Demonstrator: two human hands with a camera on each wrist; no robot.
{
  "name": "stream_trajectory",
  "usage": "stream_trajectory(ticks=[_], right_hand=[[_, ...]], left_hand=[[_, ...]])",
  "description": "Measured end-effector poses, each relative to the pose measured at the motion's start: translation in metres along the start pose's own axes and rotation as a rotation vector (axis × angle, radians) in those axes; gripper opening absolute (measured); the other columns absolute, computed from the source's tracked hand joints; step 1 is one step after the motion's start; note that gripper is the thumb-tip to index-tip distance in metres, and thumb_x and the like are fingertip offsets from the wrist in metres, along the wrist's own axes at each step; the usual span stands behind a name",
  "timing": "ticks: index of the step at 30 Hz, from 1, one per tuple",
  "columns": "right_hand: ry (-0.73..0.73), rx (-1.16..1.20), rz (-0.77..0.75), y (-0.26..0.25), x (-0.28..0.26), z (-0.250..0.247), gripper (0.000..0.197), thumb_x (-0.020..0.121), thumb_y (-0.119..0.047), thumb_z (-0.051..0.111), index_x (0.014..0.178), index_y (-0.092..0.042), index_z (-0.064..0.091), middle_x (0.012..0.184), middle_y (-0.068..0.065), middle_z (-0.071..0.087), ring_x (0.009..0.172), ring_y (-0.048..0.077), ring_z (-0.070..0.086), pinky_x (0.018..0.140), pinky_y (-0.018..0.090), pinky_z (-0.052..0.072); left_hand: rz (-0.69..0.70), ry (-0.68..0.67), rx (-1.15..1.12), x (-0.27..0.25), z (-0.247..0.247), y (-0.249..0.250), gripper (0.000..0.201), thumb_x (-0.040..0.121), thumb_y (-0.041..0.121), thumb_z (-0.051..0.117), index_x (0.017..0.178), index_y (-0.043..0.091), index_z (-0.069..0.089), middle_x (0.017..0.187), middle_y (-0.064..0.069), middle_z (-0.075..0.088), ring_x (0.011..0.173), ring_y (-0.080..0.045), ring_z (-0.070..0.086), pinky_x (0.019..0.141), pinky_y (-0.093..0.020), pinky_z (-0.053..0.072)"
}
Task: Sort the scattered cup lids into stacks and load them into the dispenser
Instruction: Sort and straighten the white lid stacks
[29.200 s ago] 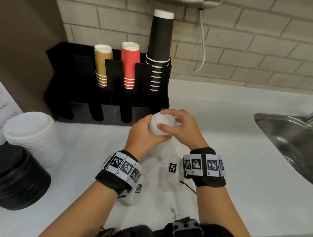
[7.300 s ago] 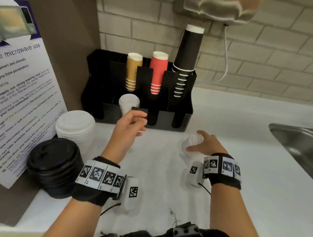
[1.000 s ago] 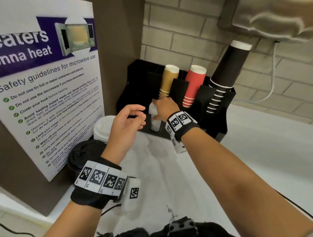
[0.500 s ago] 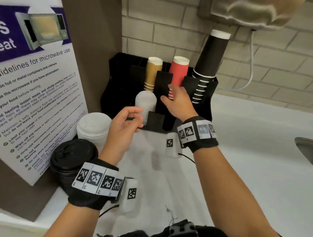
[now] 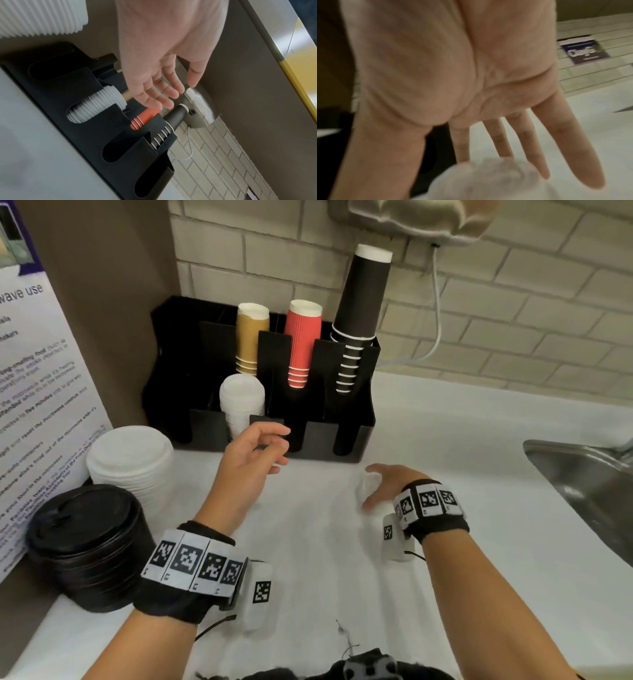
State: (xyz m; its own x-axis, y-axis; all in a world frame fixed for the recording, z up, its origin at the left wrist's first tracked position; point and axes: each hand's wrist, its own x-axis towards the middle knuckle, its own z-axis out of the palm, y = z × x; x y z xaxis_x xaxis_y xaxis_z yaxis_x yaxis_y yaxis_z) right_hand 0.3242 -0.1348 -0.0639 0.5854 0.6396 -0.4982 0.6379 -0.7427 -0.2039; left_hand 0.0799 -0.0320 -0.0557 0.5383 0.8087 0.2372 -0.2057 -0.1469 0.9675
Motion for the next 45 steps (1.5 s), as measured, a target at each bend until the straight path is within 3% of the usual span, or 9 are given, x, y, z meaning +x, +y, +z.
stream_trajectory(ticks=[6,8,11,15,19,29,40,43,45], right_hand=[[0.007,-0.13,-0.048,-0.009,0.008,0.005,0.076,0.064,-0.027,0.083,0.131,-0.029,0.048,0.106,-0.004,0.053,0.083,0.018,0.056,0.061,0.027,0.045],[0.046,-0.092,-0.078,-0.009,0.002,0.0,0.071,0.065,-0.027,0.082,0.128,-0.031,0.05,0.107,-0.005,0.054,0.079,0.016,0.055,0.056,0.025,0.043],[0.004,0.223,-0.298,-0.019,-0.015,-0.013,0.064,0.068,-0.029,0.083,0.122,-0.041,0.052,0.115,-0.007,0.053,0.097,0.017,0.056,0.07,0.03,0.054],[-0.046,0.584,-0.697,-0.047,-0.056,-0.017,0.062,0.066,-0.032,0.082,0.118,-0.049,0.053,0.115,-0.003,0.057,0.096,0.014,0.063,0.071,0.024,0.054],[-0.038,0.729,-0.875,-0.068,-0.078,-0.013,0.063,0.07,-0.022,0.081,0.124,-0.037,0.053,0.116,-0.006,0.061,0.105,0.01,0.062,0.084,0.035,0.057],[-0.04,0.939,-0.891,-0.077,-0.084,-0.005,0.063,0.077,-0.02,0.073,0.135,-0.03,0.05,0.124,0.005,0.058,0.111,0.024,0.062,0.09,0.051,0.053],[0.069,0.888,-0.902,-0.092,-0.082,-0.005,0.064,0.07,-0.018,0.083,0.128,-0.026,0.056,0.114,0.003,0.068,0.105,0.017,0.066,0.088,0.038,0.056],[0.068,0.892,-0.924,-0.107,-0.077,-0.013,0.062,0.071,-0.014,0.083,0.127,-0.023,0.057,0.11,0.002,0.068,0.1,0.015,0.068,0.079,0.031,0.057],[0.12,0.917,-0.915,-0.121,-0.066,-0.025,0.06,0.073,-0.013,0.082,0.126,-0.021,0.056,0.107,0.002,0.068,0.094,0.013,0.069,0.07,0.026,0.056]], left_hand=[[0.0,-0.02,0.009,-0.003,0.0,0.002,0.019,0.095,0.011,0.056,0.098,0.027,0.066,0.077,0.018,0.064,0.076,-0.004,0.065,0.068,-0.015,0.052],[-0.004,-0.016,0.011,-0.004,-0.002,0.004,0.02,0.094,0.01,0.057,0.098,0.027,0.066,0.076,0.018,0.064,0.076,-0.004,0.065,0.068,-0.016,0.052],[0.002,-0.069,0.097,-0.005,-0.005,0.005,0.027,0.088,0.014,0.067,0.106,0.034,0.063,0.092,0.018,0.066,0.083,-0.001,0.064,0.072,-0.016,0.049],[-0.016,-0.257,0.206,-0.011,0.0,0.001,0.084,0.06,0.043,0.082,0.133,0.053,0.042,0.14,0.022,0.045,0.118,0.002,0.053,0.086,-0.015,0.048],[0.019,-0.315,0.033,-0.012,0.002,0.005,0.095,0.061,0.028,0.091,0.14,0.046,0.041,0.146,0.017,0.043,0.129,-0.01,0.051,0.097,-0.035,0.052],[0.111,-0.24,-0.049,-0.013,-0.004,0.021,0.076,0.063,0.021,0.084,0.129,0.04,0.052,0.131,0.021,0.055,0.12,-0.014,0.058,0.082,-0.03,0.057],[0.099,-0.167,0.005,-0.013,-0.01,0.02,0.085,0.058,0.03,0.083,0.133,0.046,0.047,0.135,0.024,0.051,0.122,-0.007,0.055,0.085,-0.027,0.056],[0.087,-0.13,0.013,-0.01,-0.019,0.023,0.086,0.06,0.027,0.081,0.134,0.047,0.043,0.142,0.02,0.045,0.131,-0.01,0.049,0.099,-0.033,0.051],[0.091,-0.04,0.024,-0.009,-0.028,0.029,0.079,0.063,0.029,0.079,0.129,0.052,0.043,0.14,0.021,0.045,0.129,-0.007,0.049,0.099,-0.027,0.049]])
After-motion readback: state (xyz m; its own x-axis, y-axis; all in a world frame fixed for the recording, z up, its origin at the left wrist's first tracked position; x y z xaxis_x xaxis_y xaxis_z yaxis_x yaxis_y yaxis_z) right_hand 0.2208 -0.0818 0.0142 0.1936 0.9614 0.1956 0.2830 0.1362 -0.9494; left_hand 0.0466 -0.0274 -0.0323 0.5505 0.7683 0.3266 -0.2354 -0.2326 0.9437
